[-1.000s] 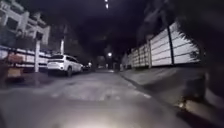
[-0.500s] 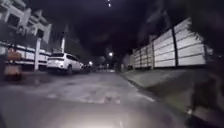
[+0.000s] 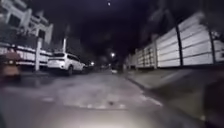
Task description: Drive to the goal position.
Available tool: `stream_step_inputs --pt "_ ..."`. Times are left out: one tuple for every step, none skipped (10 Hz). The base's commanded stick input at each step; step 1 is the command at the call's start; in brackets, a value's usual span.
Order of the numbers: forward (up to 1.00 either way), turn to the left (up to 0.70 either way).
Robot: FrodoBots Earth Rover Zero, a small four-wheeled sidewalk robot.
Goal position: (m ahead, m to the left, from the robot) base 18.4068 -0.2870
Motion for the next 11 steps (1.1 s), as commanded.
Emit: stream_step_inputs --pt "0.50 0.00" --pt "0.50 0.00" --pt "0.50 0.00" --pt "0.50 0.00" --pt "0.50 0.00" --pt "0.50 0.00" --pt "0.50 0.00" --pt "0.50 0.00" --pt "0.50 0.00" --pt "0.50 0.00" --pt "0.50 0.00"
